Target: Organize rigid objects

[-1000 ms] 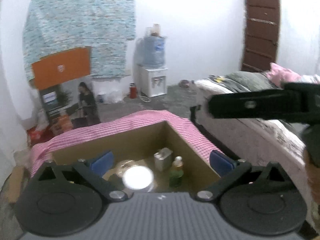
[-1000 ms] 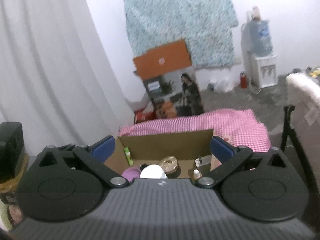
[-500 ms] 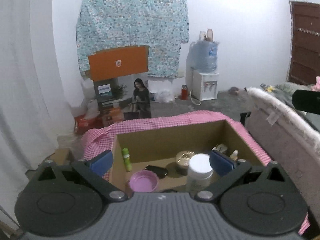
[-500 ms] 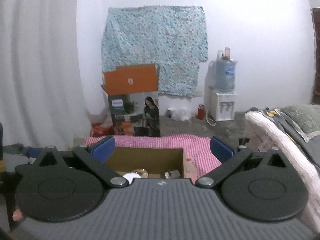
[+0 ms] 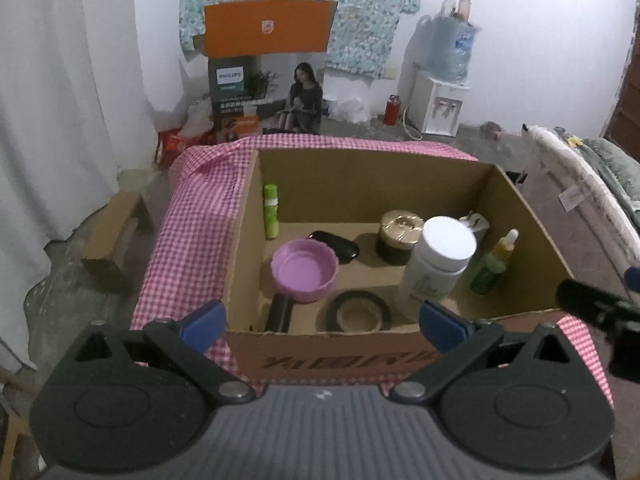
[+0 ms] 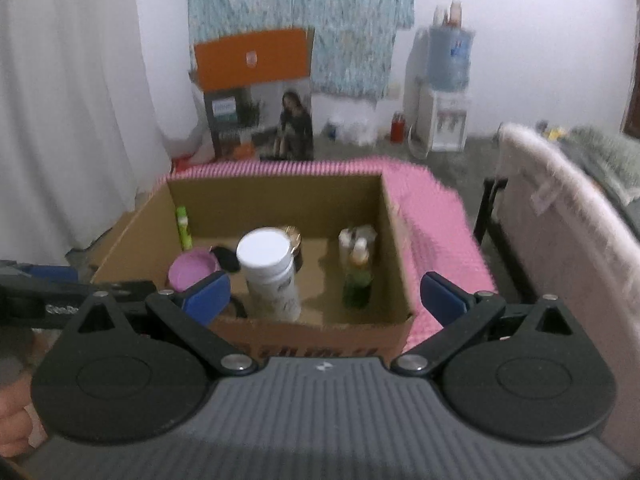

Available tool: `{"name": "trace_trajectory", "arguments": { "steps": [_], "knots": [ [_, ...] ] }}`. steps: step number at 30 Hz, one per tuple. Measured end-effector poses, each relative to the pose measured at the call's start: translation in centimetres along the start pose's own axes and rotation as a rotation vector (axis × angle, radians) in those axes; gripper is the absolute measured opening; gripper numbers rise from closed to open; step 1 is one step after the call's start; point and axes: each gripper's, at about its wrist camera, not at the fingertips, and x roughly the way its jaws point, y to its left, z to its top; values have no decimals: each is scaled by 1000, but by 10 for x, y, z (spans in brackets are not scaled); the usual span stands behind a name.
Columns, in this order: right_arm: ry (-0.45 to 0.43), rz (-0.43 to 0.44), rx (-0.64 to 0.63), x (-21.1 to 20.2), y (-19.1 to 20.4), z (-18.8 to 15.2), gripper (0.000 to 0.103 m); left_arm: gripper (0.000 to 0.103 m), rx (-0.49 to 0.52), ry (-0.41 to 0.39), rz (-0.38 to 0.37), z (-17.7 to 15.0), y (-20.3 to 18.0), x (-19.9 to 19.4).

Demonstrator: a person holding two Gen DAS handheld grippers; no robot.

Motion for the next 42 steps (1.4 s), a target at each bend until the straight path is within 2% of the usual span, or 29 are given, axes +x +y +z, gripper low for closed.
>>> {"name": "trace_trajectory", "arguments": {
  "steps": [5,12,42],
  "knots": [
    [81,29,23,27,5,-6,102,103,13,27,20,-5,-1,5],
    [122,37,-1,44,12,-10,102,103,27,41,35,-7,-4,6],
    [134,51,4,48,10,-10,102,103,38,6,70,-6,-1,0]
  ]
}}
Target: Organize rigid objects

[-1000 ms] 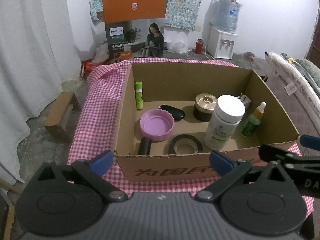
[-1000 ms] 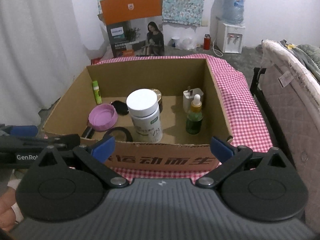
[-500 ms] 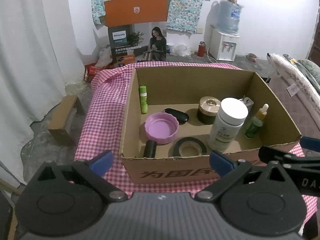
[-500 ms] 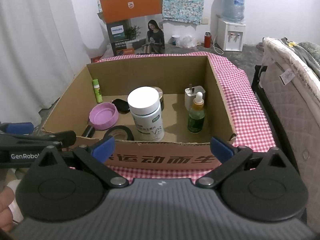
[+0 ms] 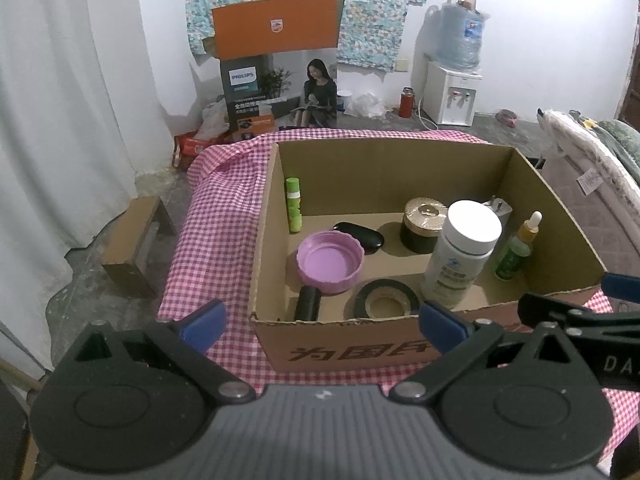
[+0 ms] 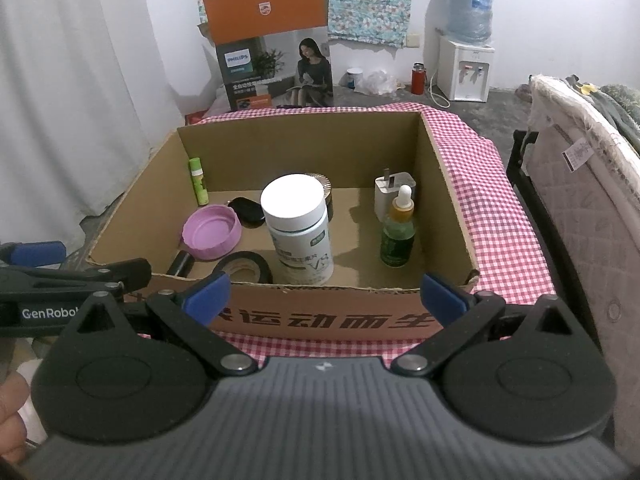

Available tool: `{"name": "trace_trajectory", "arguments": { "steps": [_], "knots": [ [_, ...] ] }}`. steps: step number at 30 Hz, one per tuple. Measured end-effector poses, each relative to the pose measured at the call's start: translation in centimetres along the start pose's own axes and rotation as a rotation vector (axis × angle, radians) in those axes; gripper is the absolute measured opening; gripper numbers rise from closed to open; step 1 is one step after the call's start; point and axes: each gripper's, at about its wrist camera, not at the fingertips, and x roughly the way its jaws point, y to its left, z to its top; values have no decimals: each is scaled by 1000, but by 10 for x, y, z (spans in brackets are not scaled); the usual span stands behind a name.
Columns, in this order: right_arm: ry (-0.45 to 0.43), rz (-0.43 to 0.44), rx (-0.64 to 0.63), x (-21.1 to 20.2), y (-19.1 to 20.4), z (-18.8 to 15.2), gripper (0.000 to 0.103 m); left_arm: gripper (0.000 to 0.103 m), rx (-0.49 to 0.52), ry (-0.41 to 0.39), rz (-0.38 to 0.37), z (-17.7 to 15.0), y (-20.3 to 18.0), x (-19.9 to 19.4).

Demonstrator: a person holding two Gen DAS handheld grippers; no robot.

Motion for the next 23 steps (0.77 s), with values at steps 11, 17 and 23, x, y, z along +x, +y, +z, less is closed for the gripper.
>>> {"name": "trace_trajectory", "arguments": {
  "steps": [11,17,23],
  "knots": [
    [1,0,-2,0,1,1,102,103,-5,-2,-1,1,5,-1],
    [0,0,-4,-1,1,1,102,103,-6,-3,-1,1,4,-1],
    [1,0,-3,-1,1,1,102,103,-6,-3,-1,1,5,-1]
  ]
}}
